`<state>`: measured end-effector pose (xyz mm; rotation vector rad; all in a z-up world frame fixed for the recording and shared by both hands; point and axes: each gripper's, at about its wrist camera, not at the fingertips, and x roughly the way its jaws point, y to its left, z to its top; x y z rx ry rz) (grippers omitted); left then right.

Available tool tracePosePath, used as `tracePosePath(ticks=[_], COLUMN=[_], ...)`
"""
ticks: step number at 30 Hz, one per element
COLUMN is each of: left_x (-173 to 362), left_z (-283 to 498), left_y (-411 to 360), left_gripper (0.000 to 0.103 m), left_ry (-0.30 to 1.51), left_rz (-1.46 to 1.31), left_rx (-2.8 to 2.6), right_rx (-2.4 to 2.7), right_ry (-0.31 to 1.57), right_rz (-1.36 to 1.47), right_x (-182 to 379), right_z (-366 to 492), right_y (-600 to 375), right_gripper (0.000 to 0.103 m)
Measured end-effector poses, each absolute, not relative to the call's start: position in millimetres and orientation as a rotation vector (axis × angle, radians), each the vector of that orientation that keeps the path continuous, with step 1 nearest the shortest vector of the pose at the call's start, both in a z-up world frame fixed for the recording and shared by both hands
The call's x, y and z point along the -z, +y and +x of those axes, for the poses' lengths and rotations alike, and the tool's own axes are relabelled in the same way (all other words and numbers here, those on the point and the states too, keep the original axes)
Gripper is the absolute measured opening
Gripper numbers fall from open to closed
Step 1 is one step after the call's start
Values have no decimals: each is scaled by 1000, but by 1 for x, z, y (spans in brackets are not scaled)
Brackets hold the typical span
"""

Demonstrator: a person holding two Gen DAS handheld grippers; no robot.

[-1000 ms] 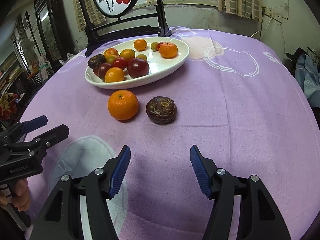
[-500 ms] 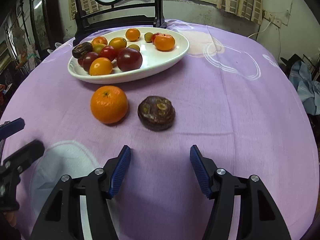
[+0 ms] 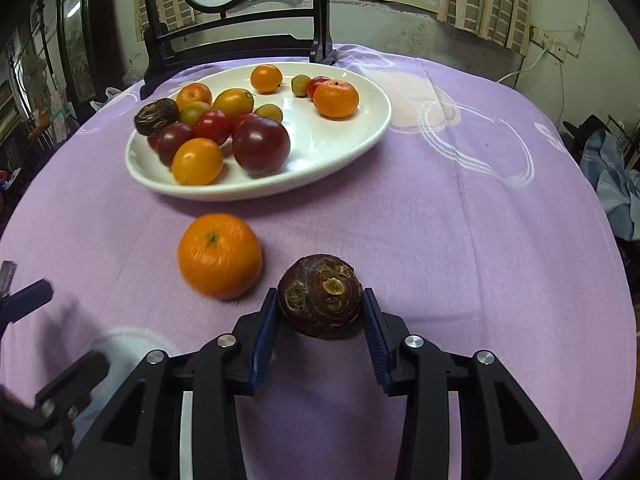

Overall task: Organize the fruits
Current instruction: 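Grasp the dark brown fruit with the right tool while the left tool grasps the tangerine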

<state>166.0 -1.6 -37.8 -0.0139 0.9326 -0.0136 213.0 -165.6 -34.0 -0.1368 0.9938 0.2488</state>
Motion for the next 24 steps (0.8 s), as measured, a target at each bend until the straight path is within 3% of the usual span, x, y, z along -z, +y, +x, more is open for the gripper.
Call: tracePosePath(ticks=[13, 20, 24], left_x=[37, 52, 56], left_z=[191, 228, 245], left_y=[-44, -66, -71], left_gripper=[93, 78, 74], left_ry=[989, 1023, 1023], left_rz=[23, 22, 33], left_rx=[71, 28, 6], right_rx=[-298, -303, -307], right_ry=[975, 949, 953], right_rz=[-4, 15, 15], right_x=[14, 5, 6], right_z=[160, 159, 159], right_y=[-233, -247, -247], right_gripper=[42, 42, 42])
